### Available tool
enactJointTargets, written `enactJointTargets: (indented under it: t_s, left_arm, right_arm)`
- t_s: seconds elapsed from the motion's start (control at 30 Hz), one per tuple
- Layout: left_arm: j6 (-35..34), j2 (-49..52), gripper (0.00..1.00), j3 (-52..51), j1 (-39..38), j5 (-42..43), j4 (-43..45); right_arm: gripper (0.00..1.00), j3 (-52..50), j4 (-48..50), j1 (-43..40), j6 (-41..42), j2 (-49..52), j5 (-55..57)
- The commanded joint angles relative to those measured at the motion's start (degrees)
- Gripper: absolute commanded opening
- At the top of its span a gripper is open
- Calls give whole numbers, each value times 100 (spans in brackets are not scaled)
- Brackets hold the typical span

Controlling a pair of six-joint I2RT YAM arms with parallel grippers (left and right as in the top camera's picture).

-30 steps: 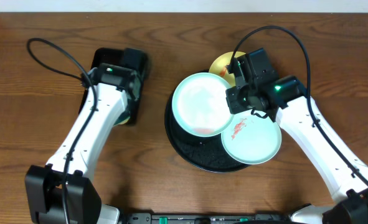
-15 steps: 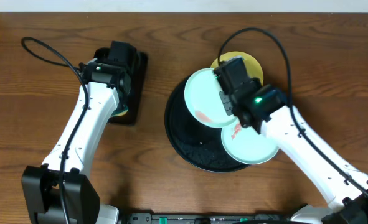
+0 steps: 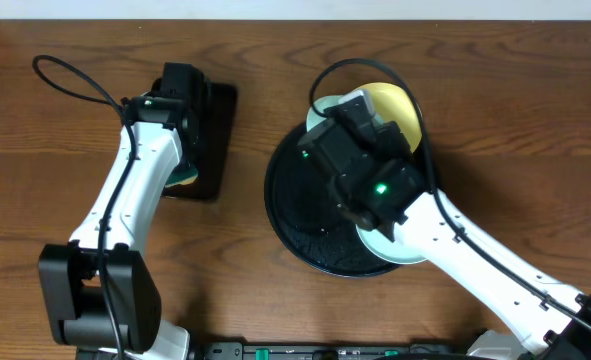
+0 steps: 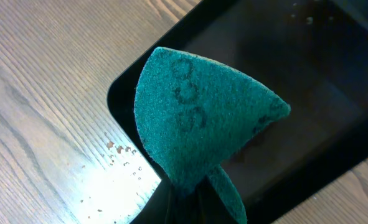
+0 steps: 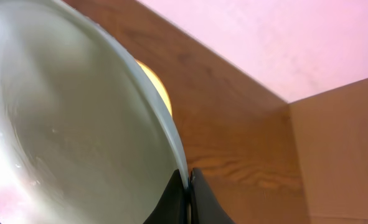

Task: Clean dirty plates on tray and stack at the side
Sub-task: 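Lift the left green plate by its rim with the right gripper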

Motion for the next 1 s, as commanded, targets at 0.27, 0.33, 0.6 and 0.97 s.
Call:
enactJointTargets:
  t_s: [0.27,0.33,0.6,0.97]
  left_arm:
    - [144,42,8,-44,20,-11,149]
    - [144,52,8,-44,20,24,149]
    - [144,55,8,-44,20,249,146]
    - [146,55,8,-44,20,247,61]
  right_arm:
    - [1,107,562,448,-568,-118,1300]
    - [1,107,640,509,-608,-118,1388]
    - [1,107,671,769,-601,-116,1370]
    - [1,105,348,321,-81,-116,-131]
